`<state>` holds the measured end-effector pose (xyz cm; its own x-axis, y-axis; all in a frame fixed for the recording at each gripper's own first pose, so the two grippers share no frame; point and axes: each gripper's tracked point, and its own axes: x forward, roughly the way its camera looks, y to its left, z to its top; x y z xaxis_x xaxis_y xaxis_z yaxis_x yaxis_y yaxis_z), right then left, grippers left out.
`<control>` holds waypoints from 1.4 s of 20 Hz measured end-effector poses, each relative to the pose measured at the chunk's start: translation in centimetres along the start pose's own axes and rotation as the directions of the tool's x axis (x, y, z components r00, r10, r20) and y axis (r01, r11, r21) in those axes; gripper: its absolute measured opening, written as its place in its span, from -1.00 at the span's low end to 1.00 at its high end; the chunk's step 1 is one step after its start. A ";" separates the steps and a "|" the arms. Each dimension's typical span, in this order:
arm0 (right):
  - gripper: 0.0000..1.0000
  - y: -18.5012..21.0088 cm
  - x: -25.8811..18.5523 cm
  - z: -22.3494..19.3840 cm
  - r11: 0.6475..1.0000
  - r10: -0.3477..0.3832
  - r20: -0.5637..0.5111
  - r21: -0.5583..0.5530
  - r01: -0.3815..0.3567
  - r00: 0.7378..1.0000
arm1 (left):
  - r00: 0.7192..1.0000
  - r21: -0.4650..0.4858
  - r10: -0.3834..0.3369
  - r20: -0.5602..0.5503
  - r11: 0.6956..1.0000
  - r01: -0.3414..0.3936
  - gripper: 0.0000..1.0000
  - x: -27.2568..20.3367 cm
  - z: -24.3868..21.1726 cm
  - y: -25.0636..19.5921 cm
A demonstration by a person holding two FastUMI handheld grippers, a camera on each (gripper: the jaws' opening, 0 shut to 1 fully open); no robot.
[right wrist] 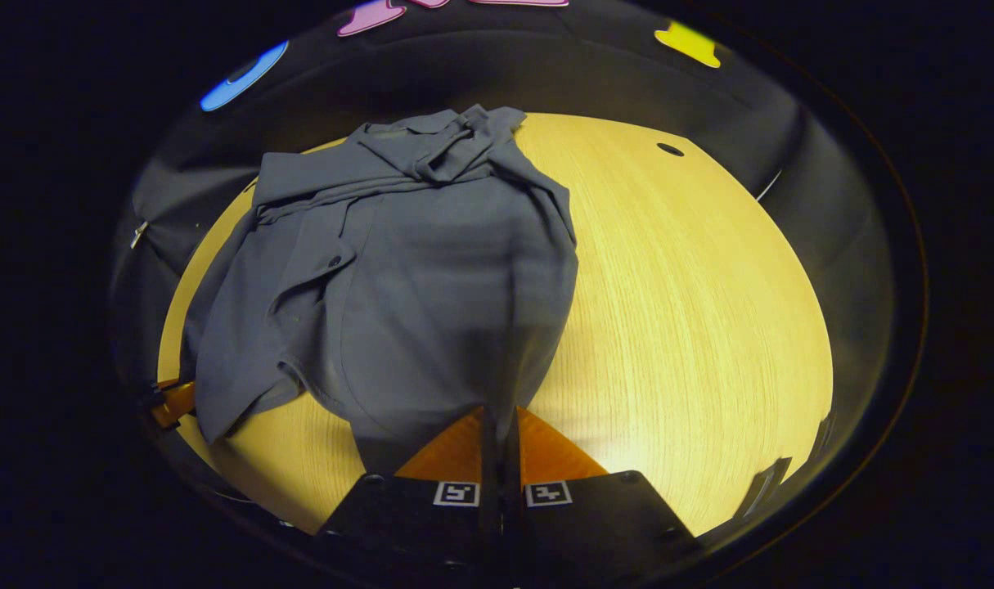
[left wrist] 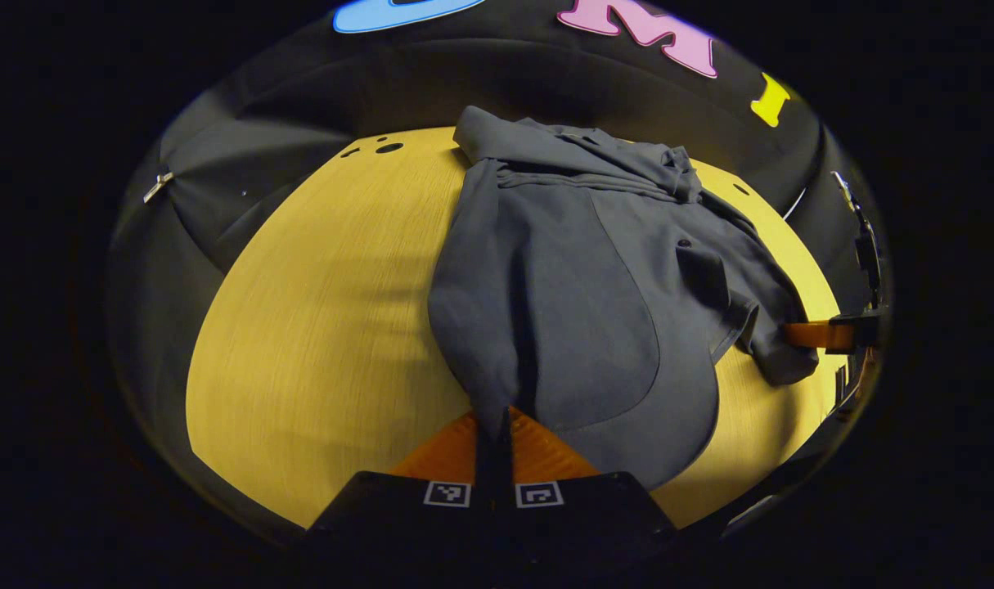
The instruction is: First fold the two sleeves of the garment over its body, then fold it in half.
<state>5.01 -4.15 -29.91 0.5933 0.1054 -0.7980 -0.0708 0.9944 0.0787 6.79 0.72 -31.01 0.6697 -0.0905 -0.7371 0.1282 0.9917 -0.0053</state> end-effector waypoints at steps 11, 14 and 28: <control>-0.89 0.3 -1.4 2.7 0.996 0.039 0.037 0.079 -0.042 0.999 | 0.997 -0.118 -0.047 0.067 0.992 0.055 -0.89 -2.1 4.5 -1.5; -0.89 0.7 -2.0 5.1 0.996 0.049 0.079 0.070 -0.054 0.996 | 0.992 -0.113 -0.061 0.112 0.991 0.074 -0.89 -2.9 7.2 -2.1; -0.89 2.4 -1.5 20.0 0.990 0.111 0.263 0.058 -0.130 0.958 | 0.951 -0.151 -0.090 0.297 0.979 0.139 -0.89 -3.3 23.2 -2.5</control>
<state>19.99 -1.76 -16.57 0.7716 0.2137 -0.5992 -0.1008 0.9711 0.2165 21.18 -3.60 -12.91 0.8424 -0.2020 -0.4996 0.1085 0.9717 -0.2098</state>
